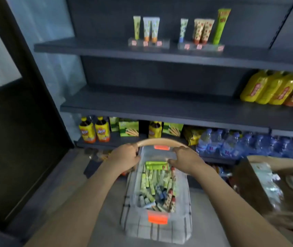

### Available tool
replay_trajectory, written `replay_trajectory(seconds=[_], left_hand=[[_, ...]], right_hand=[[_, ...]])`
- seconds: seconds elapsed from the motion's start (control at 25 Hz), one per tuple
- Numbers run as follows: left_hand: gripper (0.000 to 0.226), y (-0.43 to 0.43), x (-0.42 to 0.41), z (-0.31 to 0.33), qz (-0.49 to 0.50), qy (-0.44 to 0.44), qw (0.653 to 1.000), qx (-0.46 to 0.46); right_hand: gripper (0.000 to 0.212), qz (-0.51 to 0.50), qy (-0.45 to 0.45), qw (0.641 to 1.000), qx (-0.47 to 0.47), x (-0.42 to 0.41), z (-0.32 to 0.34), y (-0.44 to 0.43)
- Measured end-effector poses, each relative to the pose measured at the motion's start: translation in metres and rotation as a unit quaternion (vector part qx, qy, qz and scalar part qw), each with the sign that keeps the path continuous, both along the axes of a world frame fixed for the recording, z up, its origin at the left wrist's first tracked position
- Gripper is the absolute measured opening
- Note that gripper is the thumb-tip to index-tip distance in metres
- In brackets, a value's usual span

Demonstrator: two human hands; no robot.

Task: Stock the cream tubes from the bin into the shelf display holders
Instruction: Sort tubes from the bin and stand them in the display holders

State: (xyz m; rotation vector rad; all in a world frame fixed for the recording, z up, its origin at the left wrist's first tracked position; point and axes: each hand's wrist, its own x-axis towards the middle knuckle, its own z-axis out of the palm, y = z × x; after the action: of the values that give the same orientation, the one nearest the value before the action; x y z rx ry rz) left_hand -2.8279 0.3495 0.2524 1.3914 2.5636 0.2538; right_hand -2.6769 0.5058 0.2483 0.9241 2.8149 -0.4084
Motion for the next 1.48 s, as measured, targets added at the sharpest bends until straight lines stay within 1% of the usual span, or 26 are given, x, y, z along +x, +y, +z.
replay_trajectory(seconds=[0.12, 0.2, 0.28, 0.48, 0.56, 0.68, 0.76, 0.8, 0.84, 0.88, 0.92, 1.0, 1.04, 1.12, 1.2, 1.28, 1.36, 1.4, 1.48], left_hand=[[0.025, 0.007, -0.003, -0.061, -0.032, -0.068, 0.997, -0.035], [0.027, 0.012, -0.005, -0.101, -0.047, -0.095, 0.993, -0.051], [0.025, 0.017, -0.006, -0.141, -0.061, -0.129, 0.987, -0.073], [0.021, 0.034, 0.000, -0.227, -0.048, -0.226, 0.966, -0.114], [0.021, 0.042, 0.005, -0.256, -0.034, -0.253, 0.958, -0.129], [0.019, 0.061, 0.008, -0.298, 0.018, -0.289, 0.946, -0.143], [0.029, 0.073, 0.011, -0.323, 0.073, -0.311, 0.935, -0.155], [0.033, 0.081, 0.012, -0.336, 0.093, -0.324, 0.928, -0.158], [0.032, 0.088, 0.013, -0.348, 0.107, -0.339, 0.921, -0.161], [0.024, 0.097, 0.016, -0.361, 0.122, -0.356, 0.913, -0.159], [0.020, 0.106, 0.018, -0.372, 0.135, -0.372, 0.907, -0.146], [0.030, 0.124, 0.025, -0.390, 0.154, -0.399, 0.896, -0.121], [0.031, 0.135, 0.028, -0.398, 0.159, -0.411, 0.891, -0.111], [0.025, 0.155, 0.034, -0.415, 0.154, -0.441, 0.877, -0.113], [0.020, 0.166, 0.037, -0.432, 0.124, -0.461, 0.868, -0.136], [0.024, 0.170, 0.036, -0.443, 0.112, -0.480, 0.855, -0.160], [0.027, 0.167, 0.030, -0.448, 0.120, -0.508, 0.839, -0.153], [0.025, 0.166, 0.027, -0.448, 0.139, -0.521, 0.831, -0.138], [0.023, 0.164, 0.022, -0.446, 0.182, -0.525, 0.822, -0.128]], right_hand=[[0.044, -0.018, -0.059, 0.997, -0.047, -0.005, -0.062, -0.010], [0.041, -0.038, -0.096, 0.992, -0.071, -0.008, -0.098, -0.016], [0.039, -0.066, -0.116, 0.987, -0.095, -0.010, -0.134, -0.022], [0.039, -0.106, -0.159, 0.970, -0.149, -0.005, -0.212, -0.028], [0.038, -0.123, -0.169, 0.962, -0.174, -0.002, -0.240, -0.023], [0.036, -0.142, -0.186, 0.949, -0.210, -0.001, -0.287, -0.006], [0.033, -0.169, -0.189, 0.936, -0.245, -0.003, -0.318, 0.008], [0.029, -0.187, -0.187, 0.928, -0.261, -0.006, -0.333, 0.016], [0.023, -0.215, -0.184, 0.919, -0.274, -0.009, -0.346, 0.024], [0.020, -0.247, -0.176, 0.910, -0.281, -0.013, -0.360, 0.031], [0.021, -0.279, -0.165, 0.903, -0.282, -0.017, -0.372, 0.036], [0.029, -0.351, -0.142, 0.883, -0.278, -0.024, -0.392, 0.040], [0.032, -0.386, -0.129, 0.872, -0.273, -0.028, -0.401, 0.040], [0.032, -0.440, -0.103, 0.852, -0.265, -0.034, -0.415, 0.038], [0.031, -0.490, -0.061, 0.829, -0.262, -0.035, -0.425, 0.039], [0.032, -0.518, -0.033, 0.816, -0.256, -0.032, -0.434, 0.039], [0.035, -0.543, -0.001, 0.796, -0.268, -0.030, -0.441, 0.039], [0.036, -0.552, 0.016, 0.784, -0.283, -0.030, -0.442, 0.040], [0.033, -0.547, 0.033, 0.775, -0.314, -0.028, -0.443, 0.042]])
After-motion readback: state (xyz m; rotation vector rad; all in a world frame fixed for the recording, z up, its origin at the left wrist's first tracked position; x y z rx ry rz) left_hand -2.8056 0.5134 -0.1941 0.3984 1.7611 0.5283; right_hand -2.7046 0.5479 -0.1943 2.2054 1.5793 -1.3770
